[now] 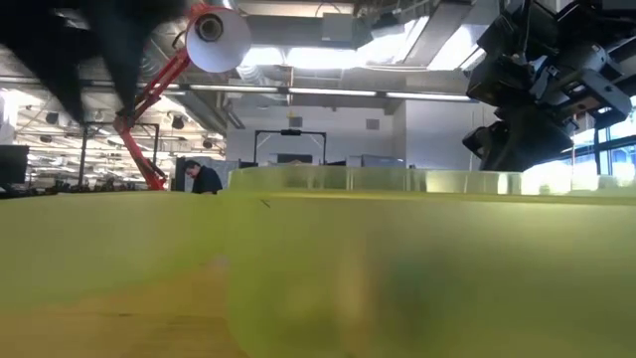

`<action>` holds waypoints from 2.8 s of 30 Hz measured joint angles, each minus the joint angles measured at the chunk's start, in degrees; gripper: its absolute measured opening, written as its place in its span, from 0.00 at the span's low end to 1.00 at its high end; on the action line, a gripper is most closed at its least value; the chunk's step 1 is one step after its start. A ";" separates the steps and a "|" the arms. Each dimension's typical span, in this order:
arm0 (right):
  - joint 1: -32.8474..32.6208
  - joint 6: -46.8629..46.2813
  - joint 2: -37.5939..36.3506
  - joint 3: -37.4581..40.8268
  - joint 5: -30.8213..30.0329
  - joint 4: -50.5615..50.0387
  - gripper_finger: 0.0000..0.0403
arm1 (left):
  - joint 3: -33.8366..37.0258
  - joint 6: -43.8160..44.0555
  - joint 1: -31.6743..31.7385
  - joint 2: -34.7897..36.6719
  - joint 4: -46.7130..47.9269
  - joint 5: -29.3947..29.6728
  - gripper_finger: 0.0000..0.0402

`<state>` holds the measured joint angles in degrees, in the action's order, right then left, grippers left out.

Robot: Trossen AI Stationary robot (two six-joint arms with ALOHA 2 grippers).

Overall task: Pick & place school supplies into a supply box
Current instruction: Close the yellow supply box

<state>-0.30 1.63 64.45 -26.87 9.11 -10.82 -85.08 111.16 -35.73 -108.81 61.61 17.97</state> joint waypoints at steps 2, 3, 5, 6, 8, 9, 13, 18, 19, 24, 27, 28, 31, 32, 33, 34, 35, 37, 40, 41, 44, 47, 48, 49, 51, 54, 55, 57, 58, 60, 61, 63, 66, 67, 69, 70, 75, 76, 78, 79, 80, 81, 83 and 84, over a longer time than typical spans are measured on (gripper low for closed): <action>0.00 -0.09 0.00 0.02 -0.01 -0.06 0.28 | 0.02 6.65 -2.41 0.12 5.28 -2.97 0.37; 0.00 -0.13 0.00 0.02 -0.01 -0.01 0.28 | 0.02 9.81 -3.48 0.17 7.33 -4.69 0.37; 0.00 -0.90 0.00 0.02 -0.01 0.07 0.28 | 0.44 15.74 -5.51 0.22 10.13 -7.43 0.37; 0.00 -1.68 0.00 0.02 -0.01 0.16 0.28 | 1.01 17.60 -6.37 0.22 10.08 -7.57 0.37; 0.00 -3.33 0.00 0.02 -0.01 0.18 0.28 | 2.47 19.03 -7.58 0.22 7.85 -7.47 0.36; 0.00 -4.12 0.00 0.02 -0.01 0.20 0.28 | 3.40 19.39 -7.86 0.22 6.40 -7.53 0.36; 0.00 -4.39 0.00 0.02 -0.03 0.23 0.28 | 7.38 19.77 -7.52 0.22 1.67 -7.28 0.36; 0.00 -4.88 0.00 0.02 -0.02 0.23 0.28 | 9.34 18.98 -7.12 0.22 0.65 -7.22 0.37; 0.00 -5.41 0.00 0.02 -0.03 0.23 0.28 | 9.49 18.63 -7.12 0.22 0.61 -7.45 0.37; 0.00 -5.92 0.00 0.02 -0.03 0.23 0.28 | 12.20 18.03 -7.14 0.22 -3.65 -9.92 0.37; 0.00 -5.91 0.00 0.02 -0.03 0.23 0.28 | 14.65 15.07 -7.12 0.22 -8.83 -9.64 0.36; 0.00 -5.91 0.00 0.02 -0.03 0.23 0.28 | 15.38 13.51 -7.12 0.22 -9.97 -9.60 0.36; 0.00 -5.90 0.00 0.02 -0.03 0.22 0.28 | 16.45 7.41 -7.32 0.22 -10.48 -9.90 0.36; 0.00 -5.90 0.00 0.02 -0.03 0.20 0.28 | 16.65 4.38 -7.50 0.22 -10.51 -10.56 0.37; 0.00 -5.90 0.00 0.02 -0.03 0.16 0.28 | 16.88 1.65 -7.76 0.22 -10.56 -11.31 0.37; 0.00 -5.90 0.00 0.02 -0.03 0.16 0.28 | 17.00 -0.59 -8.13 0.22 -10.55 -11.51 0.37; 0.00 -5.90 0.00 0.02 -0.04 0.15 0.28 | 17.13 -2.43 -8.48 0.22 -10.56 -11.69 0.37; 0.00 -5.90 0.00 0.02 -0.05 0.10 0.28 | 17.46 -5.65 -9.40 0.24 -10.61 -9.39 0.37; 0.00 -5.95 0.00 0.02 -0.05 0.12 0.28 | 18.49 -9.16 -10.88 0.34 -11.54 -4.33 0.37; 0.00 -6.03 0.00 0.02 -0.05 0.14 0.28 | 19.10 -10.08 -11.26 0.44 -12.40 -3.34 0.37; -0.02 -8.35 0.00 0.02 -0.02 0.11 0.28 | 21.47 -11.32 -12.31 0.64 -15.30 -1.91 0.36; -0.40 -12.54 0.00 0.02 1.74 -0.79 0.28 | 23.27 -11.43 -13.24 0.85 -17.49 -0.35 0.36; -0.91 -13.65 0.00 0.02 2.07 -1.16 0.28 | 23.50 -11.46 -13.68 0.85 -17.76 0.74 0.36; -1.64 -14.51 0.00 0.02 2.20 -1.45 0.28 | 23.63 -11.47 -14.08 0.81 -17.93 1.89 0.37; -3.19 -16.17 0.00 0.02 2.48 -1.59 0.28 | 23.79 -12.56 -14.90 0.68 -18.42 3.62 0.37; -5.39 -17.92 0.00 0.02 2.53 -1.48 0.28 | 23.96 -14.76 -16.19 0.57 -20.21 6.02 0.37; -6.01 -18.06 0.00 0.02 2.51 -1.32 0.28 | 24.06 -14.80 -16.73 0.50 -20.96 7.07 0.37; -7.08 -18.16 0.00 0.02 0.87 -0.78 0.28 | 24.12 -15.06 -17.86 0.11 -22.92 9.45 0.37; -7.69 -18.52 0.00 0.02 -0.52 -0.51 0.28 | 24.16 -15.48 -18.59 -0.01 -24.48 10.70 0.37; -8.75 -19.93 0.00 0.02 -3.75 -0.21 0.28 | 24.17 -17.79 -19.96 -0.57 -27.82 13.37 0.37; -9.28 -20.94 0.00 0.02 -4.95 -0.08 0.28 | 24.15 -19.33 -20.69 -0.95 -29.41 14.74 0.37; -10.53 -22.34 0.00 0.02 -6.58 -0.11 0.28 | 24.09 -21.20 -21.67 -2.00 -31.75 15.83 0.38; -13.07 -23.89 0.70 0.02 -7.81 0.47 0.28 | 23.83 -20.58 -22.53 -3.73 -33.00 17.23 0.38; -14.20 -24.16 1.28 0.02 -8.27 1.09 0.28 | 23.78 -20.50 -22.77 -4.25 -33.28 18.22 0.38; -16.82 -25.30 3.13 0.02 -9.02 2.56 0.28 | 23.76 -20.58 -23.23 -5.12 -33.83 20.73 0.38; -18.29 -25.64 4.39 0.02 -9.52 3.23 0.28 | 23.76 -21.02 -23.53 -5.46 -34.00 22.07 0.38; -25.07 -25.84 13.39 0.04 -12.72 14.03 0.28 | 23.80 -24.16 -23.69 -5.78 -34.14 23.74 0.38; -26.06 -25.83 15.39 0.03 -13.50 17.56 0.28 | 23.81 -24.67 -23.69 -5.81 -34.13 23.81 0.38; -27.31 -25.75 19.44 0.03 -14.46 24.61 0.28 | 23.83 -25.45 -23.69 -5.84 -34.13 24.17 0.38; -27.64 -25.64 21.28 0.02 -14.55 27.50 0.28 | 23.87 -25.92 -23.69 -5.88 -34.15 24.56 0.38; -27.87 -25.63 23.04 0.03 -14.59 30.09 0.28 | 23.88 -26.21 -23.69 -5.96 -34.09 24.99 0.38; -28.02 -25.67 24.73 0.02 -14.61 32.52 0.28 | 23.91 -26.25 -23.69 -6.00 -34.00 25.39 0.38; -28.15 -25.81 27.88 0.02 -14.61 35.79 0.28 | 23.96 -26.28 -23.64 -6.03 -33.90 25.68 0.37; -28.17 -25.83 29.38 0.02 -14.61 37.12 0.28 | 23.96 -26.28 -23.64 -6.04 -33.84 25.74 0.37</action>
<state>-28.46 -24.21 93.83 -26.85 -5.50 26.31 -61.12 84.88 -59.37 -114.86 27.77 43.72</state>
